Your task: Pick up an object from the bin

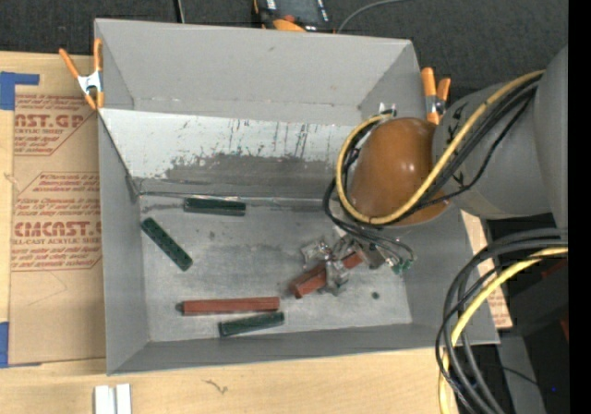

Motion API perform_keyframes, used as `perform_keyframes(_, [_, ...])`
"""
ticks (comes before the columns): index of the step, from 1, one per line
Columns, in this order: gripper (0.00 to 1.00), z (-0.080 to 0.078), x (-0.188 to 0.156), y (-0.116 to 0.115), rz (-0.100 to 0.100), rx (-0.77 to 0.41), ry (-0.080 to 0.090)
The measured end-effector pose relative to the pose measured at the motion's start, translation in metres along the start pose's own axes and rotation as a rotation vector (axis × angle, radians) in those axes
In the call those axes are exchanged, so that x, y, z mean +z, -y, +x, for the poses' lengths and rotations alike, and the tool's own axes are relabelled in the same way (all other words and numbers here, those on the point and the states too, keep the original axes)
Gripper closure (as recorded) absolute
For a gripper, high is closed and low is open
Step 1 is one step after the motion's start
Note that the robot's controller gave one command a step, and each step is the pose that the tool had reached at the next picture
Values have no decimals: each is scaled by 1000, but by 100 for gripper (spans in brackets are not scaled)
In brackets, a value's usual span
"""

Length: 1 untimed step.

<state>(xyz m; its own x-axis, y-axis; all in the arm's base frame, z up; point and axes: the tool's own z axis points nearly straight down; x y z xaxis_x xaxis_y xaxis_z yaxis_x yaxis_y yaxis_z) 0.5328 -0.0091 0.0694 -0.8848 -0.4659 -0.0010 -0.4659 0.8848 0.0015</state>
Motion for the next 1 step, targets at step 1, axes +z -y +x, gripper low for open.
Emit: perform_keyframes(1, [100,-10,-156,35,5,-599,4])
